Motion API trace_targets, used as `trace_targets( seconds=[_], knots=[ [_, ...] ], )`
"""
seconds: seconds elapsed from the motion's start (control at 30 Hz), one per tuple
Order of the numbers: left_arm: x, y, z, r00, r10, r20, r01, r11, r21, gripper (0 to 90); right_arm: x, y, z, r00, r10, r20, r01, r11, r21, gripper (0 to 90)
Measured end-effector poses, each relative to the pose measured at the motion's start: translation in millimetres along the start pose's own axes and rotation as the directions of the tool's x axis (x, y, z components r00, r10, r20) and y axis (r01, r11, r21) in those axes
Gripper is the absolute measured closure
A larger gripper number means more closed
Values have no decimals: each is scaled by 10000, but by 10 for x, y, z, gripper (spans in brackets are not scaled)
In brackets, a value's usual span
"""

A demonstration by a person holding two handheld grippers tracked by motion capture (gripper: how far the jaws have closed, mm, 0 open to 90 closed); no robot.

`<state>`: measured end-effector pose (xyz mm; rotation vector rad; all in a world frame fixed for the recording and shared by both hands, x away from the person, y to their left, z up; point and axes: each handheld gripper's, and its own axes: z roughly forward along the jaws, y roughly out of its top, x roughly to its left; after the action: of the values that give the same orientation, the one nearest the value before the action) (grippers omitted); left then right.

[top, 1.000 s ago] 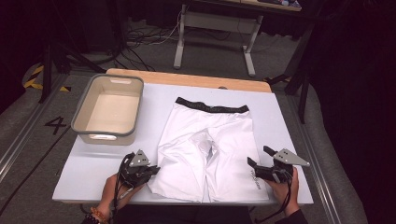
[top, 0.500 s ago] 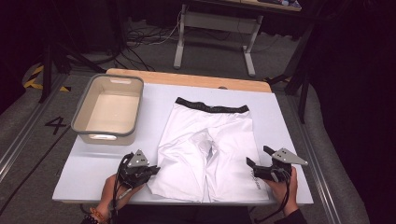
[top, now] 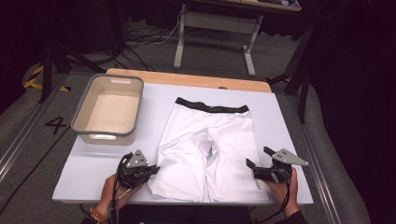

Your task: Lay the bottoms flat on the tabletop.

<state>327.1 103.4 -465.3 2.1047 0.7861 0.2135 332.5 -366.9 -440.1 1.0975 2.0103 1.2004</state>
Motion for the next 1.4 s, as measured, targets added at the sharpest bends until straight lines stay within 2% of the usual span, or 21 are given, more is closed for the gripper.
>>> trace_targets(
  seconds=[0.27, 0.33, 0.37, 0.4, 0.57, 0.63, 0.7, 0.73, 0.8, 0.87, 0.93, 1.0, 1.03, 1.1, 1.17, 1.2, 1.23, 1.27, 1.3, 1.33, 1.4],
  knots=[
    [15, 19, -11, 9998, -70, 176, 74, 9998, -184, 892, 26, 88, -32, 9999, -109, -30, 109, 9999, -13, 97],
    [16, 18, -4, 9999, 21, 162, -19, 9999, -114, 892, 50, 154, -82, 9998, -122, -152, 118, 9997, -218, 140],
    [23, 20, -1, 9998, 0, 206, 2, 9999, -127, 892, 76, 206, -113, 9990, -180, -397, 166, 9992, -357, 196],
    [25, 22, 1, 9998, 11, 219, -9, 9999, -114, 892, 112, 272, -132, 9984, -242, -514, 217, 9986, -484, 174],
    [16, 17, -3, 9998, 61, 183, -57, 9998, -200, 892, 274, 604, -102, 9941, -271, -1048, 173, 9955, -927, 195],
    [19, 15, -9, 9997, -1, 229, 7, 9997, -252, 892, 381, 791, -33, 9907, -281, -1333, 126, 9932, -1157, 212],
    [17, 15, -12, 9997, 3, 230, 3, 9997, -253, 892, 530, 992, 70, 9863, -488, -1574, 299, 9923, -1205, 226],
    [11, 15, -17, 9998, 33, 192, -28, 9996, -280, 892, 605, 1087, 127, 9819, -510, -1826, 290, 9922, -1212, 243],
    [5, 16, -22, 9998, 16, 204, -9, 9994, -344, 892, 779, 1278, 291, 9683, -528, -2440, 236, 9924, -1210, 252],
    [-1, 21, -25, 9997, -10, 224, 18, 9993, -382, 892, 940, 1424, 478, 9582, -767, -2755, 488, 9931, -1069, 250],
    [-9, 26, -26, 9997, 4, 256, 7, 9990, -436, 892, 1104, 1559, 690, 9545, -805, -2872, 600, 9950, -795, 250],
    [-12, 29, -29, 9997, -7, 256, 20, 9988, -497, 892, 1264, 1657, 900, 9468, -834, -3108, 729, 9963, -456, 239],
    [-13, 30, -32, 9996, -11, 267, 24, 9987, -505, 891, 1386, 1709, 1066, 9452, -1038, -3094, 1054, 9944, -116, 239],
    [-15, 26, -38, 9996, -26, 298, 43, 9984, -559, 891, 1522, 1741, 1314, 9500, -1104, -2919, 1247, 9917, 309, 245],
    [-9, 23, -47, 9997, 21, 263, -4, 9981, -621, 891, 1630, 1732, 1656, 9606, -1029, -2582, 1362, 9840, 1146, 237],
    [-9, 21, -48, 9995, 2, 307, 17, 9980, -631, 891, 1661, 1707, 1830, 9660, -766, -2469, 1191, 9796, 1621, 239],
    [-11, 19, -49, 9993, -28, 373, 52, 9979, -638, 891, 1675, 1690, 1927, 9682, -700, -2403, 1170, 9753, 1873, 240],
    [-11, 19, -46, 9993, -8, 370, 32, 9978, -661, 890, 1694, 1657, 2071, 9751, -762, -2081, 1237, 9663, 2258, 256],
    [-13, 19, -43, 9993, 6, 370, 18, 9978, -656, 890, 1710, 1634, 2147, 9775, -641, -2010, 1143, 9617, 2490, 279],
    [-13, 19, -42, 9993, 61, 361, -38, 9979, -643, 890, 1725, 1609, 2237, 9785, -609, -1968, 1159, 9526, 2813, 278],
    [-13, 20, -38, 9994, 135, 309, -115, 9980, -629, 889, 1735, 1554, 2396, 9839, -831, -1581, 1314, 9364, 3254, 315]
  ],
)
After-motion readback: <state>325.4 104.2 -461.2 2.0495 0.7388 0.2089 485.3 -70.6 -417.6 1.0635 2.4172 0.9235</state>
